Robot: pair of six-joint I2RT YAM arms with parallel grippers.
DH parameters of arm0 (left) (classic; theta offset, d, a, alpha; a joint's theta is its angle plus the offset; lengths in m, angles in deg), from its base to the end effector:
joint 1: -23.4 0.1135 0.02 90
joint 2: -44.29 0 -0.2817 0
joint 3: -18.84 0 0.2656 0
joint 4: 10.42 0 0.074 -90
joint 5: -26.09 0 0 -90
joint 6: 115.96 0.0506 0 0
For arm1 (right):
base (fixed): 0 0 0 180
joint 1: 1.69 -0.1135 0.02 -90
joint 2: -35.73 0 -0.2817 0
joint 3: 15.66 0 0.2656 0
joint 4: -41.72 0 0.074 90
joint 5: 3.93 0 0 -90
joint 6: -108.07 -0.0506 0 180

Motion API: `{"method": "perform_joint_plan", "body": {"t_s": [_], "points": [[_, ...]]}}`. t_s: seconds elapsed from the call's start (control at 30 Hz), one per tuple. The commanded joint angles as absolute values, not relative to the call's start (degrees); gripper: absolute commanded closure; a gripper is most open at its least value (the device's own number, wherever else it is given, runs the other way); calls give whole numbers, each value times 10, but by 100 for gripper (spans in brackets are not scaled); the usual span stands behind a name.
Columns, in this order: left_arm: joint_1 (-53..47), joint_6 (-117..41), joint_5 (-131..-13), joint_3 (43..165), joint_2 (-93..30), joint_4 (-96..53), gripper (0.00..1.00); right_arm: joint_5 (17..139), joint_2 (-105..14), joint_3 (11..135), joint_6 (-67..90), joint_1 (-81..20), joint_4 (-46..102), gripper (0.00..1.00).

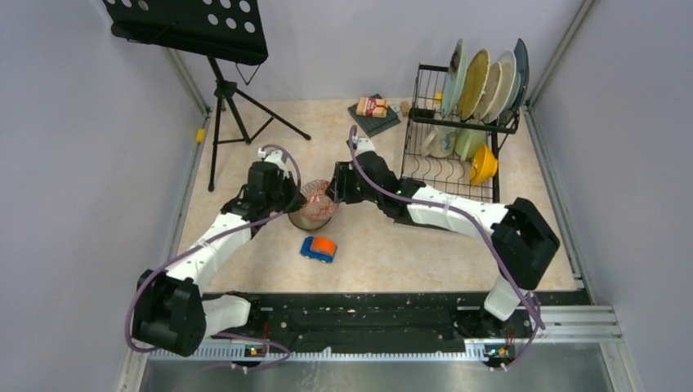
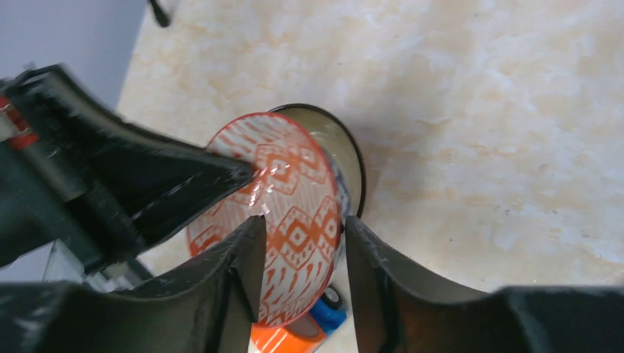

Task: Load the mixed dishes into the dish rack
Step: Pick up the bowl from the center of the board, then insert the bowl into the dish rack.

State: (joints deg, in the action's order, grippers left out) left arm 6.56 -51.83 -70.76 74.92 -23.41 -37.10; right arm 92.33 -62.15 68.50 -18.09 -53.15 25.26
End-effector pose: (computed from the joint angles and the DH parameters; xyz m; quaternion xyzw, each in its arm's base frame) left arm 0.2574 -0.0842 0.2436 -0.0447 0.8976 -0.2086 0.3858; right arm 0.2686 0.3283 0.2671 -0.0882 0.8614 0.3105 0.3921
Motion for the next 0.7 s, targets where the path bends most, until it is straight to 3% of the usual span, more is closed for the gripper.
{"method": "perform_joint_plan", "body": {"t_s": [0.0, 0.07, 0.2, 0.67], "points": [[68, -543, -761, 768, -237, -301, 100, 814, -548, 625, -228, -495, 371, 48], [68, -548, -782, 764, -236, -278, 100, 763, -533, 583, -257, -470, 418, 36], [69, -567, -818, 758, -238, -231, 100, 683, -503, 506, -307, -430, 509, 27], [66, -624, -931, 731, -252, -92, 100, 629, -457, 446, -376, -423, 587, 26]]}}
